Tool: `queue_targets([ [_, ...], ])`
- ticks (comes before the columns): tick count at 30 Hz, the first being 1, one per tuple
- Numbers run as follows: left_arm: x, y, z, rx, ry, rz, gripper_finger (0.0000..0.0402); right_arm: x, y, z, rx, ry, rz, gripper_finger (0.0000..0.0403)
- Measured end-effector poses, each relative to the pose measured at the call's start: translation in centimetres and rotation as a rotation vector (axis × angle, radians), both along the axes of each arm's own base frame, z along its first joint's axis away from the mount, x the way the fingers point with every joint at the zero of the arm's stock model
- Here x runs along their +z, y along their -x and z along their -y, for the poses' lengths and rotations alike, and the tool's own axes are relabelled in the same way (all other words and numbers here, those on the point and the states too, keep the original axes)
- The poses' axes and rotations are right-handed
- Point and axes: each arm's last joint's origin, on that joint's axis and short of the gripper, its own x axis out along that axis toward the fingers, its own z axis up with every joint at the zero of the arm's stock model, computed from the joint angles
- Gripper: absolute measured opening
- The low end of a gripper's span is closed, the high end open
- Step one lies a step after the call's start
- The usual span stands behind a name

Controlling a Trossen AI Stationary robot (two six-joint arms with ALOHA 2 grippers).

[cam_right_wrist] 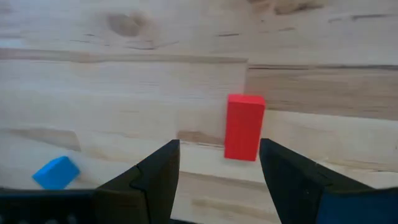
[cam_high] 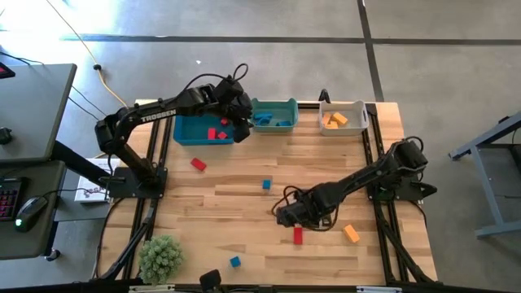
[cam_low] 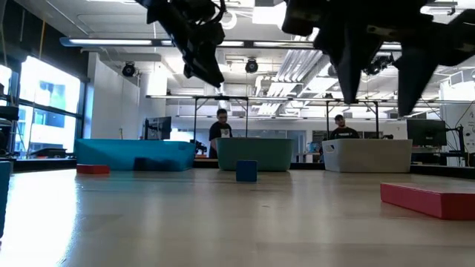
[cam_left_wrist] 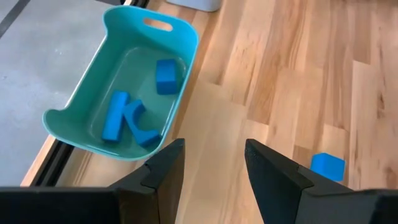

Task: Sort & place blocks by color
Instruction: Put the red block into the blue bin

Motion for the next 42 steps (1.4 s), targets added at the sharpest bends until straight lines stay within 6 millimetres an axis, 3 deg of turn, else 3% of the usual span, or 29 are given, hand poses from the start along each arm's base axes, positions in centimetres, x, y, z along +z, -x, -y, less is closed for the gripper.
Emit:
queue_targets([
  [20, 0.0, 0.0, 0.1, 0.003, -0.003, -0.009, 0.0159, -5.4, -1.0, -3.5, 0.034, -0.024, -0.081, 0.0209],
  [34, 0.0, 0.0, 0.1, 0.004, -0.005, -0.008, 0.0158, -7.4, -0.8, -5.0, 0.023, -0.063, -0.144, 0.0208],
  [38, 0.0, 0.0, 0.1, 0.005, -0.007, -0.007, 0.0159, -7.5, -0.7, -5.0, 0.003, -0.074, -0.16, 0.0182],
  [42, 0.0, 0.0, 0.1, 0.005, -0.007, -0.007, 0.0159, -7.5, -0.7, -5.0, -0.003, -0.087, -0.176, 0.0119],
])
